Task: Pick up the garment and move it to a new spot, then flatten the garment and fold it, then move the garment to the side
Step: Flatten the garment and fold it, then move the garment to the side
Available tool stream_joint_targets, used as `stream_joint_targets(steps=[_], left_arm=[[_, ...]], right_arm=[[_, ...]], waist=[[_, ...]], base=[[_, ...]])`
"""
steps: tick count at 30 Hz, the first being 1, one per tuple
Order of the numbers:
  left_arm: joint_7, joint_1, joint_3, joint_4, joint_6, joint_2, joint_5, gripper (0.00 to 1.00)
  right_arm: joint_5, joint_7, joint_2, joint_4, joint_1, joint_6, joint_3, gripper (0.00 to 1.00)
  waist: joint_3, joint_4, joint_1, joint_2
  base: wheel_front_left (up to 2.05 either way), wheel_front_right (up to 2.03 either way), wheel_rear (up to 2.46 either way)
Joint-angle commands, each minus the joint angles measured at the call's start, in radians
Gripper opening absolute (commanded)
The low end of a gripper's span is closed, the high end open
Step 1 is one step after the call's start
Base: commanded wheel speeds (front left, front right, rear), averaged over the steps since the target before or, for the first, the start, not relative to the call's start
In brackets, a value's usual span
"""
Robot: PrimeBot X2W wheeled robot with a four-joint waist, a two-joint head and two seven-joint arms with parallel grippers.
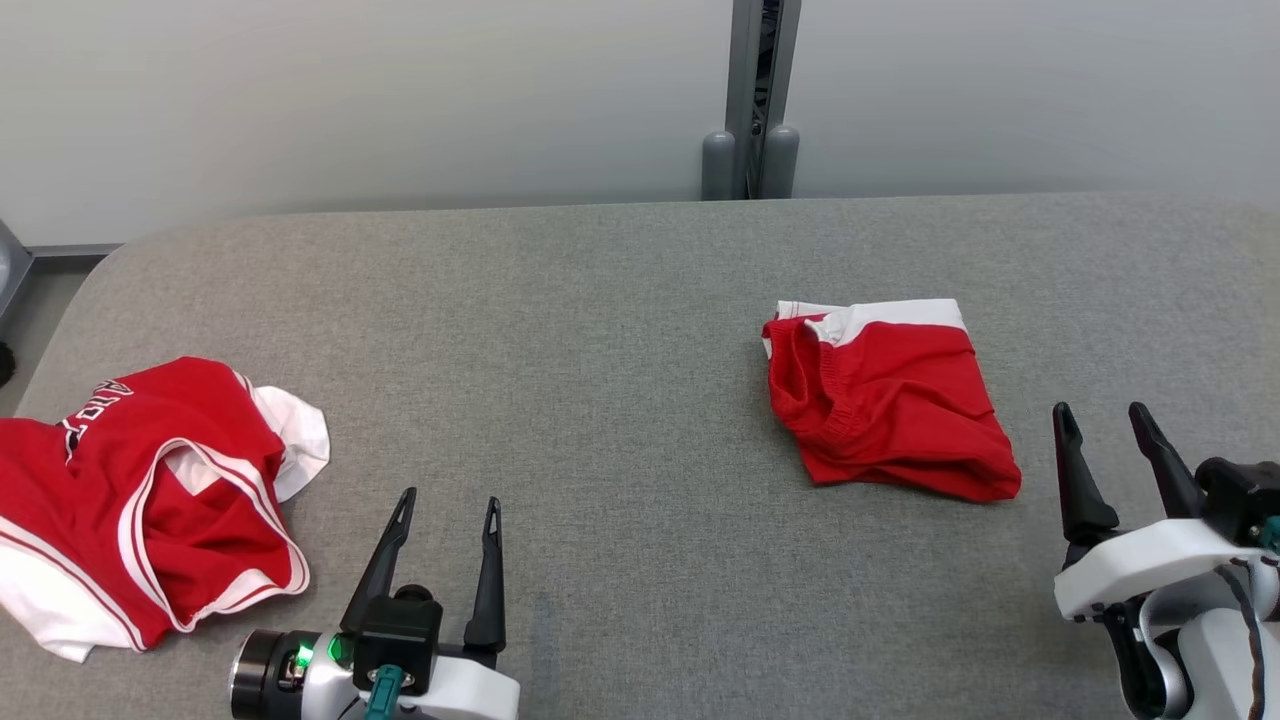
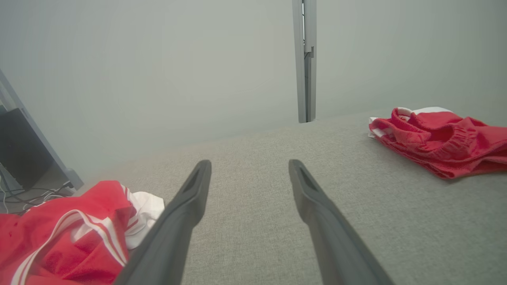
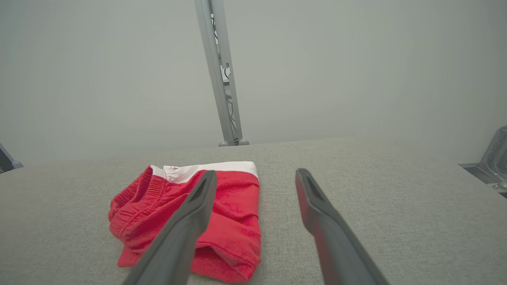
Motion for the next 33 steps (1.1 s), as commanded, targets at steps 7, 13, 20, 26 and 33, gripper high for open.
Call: stream_joint_targets(steps=[7, 13, 20, 26, 33], left_arm=[[-0.004, -0.029, -0.007, 0.008, -0.006, 0.003, 0.007, 1.00], [-0.004, -0.039, -0.014, 0.014, -0.006, 0.002, 0.006, 1.00], [-0.004, -0.062, -0.029, 0.029, -0.011, 0.002, 0.009, 1.00], [-0.004, -0.084, -0.043, 0.037, -0.015, 0.002, 0.013, 1.00], [-0.004, -0.109, -0.056, 0.043, -0.013, 0.003, 0.018, 1.00]], right_arm=[[0.025, -0.001, -0.025, 0.054, -0.065, 0.000, 0.015, 1.00], [0.127, 0.017, -0.026, 0.139, -0.116, 0.000, 0.052, 1.00], [0.397, 0.214, -0.104, 0.215, -0.222, 0.000, 0.127, 1.00], [0.600, 0.406, -0.199, 0.215, -0.280, 0.000, 0.183, 1.00], [0.743, 0.569, -0.301, 0.207, -0.308, 0.000, 0.249, 1.00]], waist=[[0.026, 0.031, 0.0000, 0.0000], [0.048, 0.047, 0.0000, 0.0000], [0.080, 0.071, 0.0000, 0.0000], [0.116, 0.099, 0.0000, 0.0000], [0.159, 0.133, 0.0000, 0.0000]], base=[[0.00, 0.00, 0.00], [0.00, 0.00, 0.00], [0.00, 0.00, 0.00], [0.00, 0.00, 0.00], [0.00, 0.00, 0.00]])
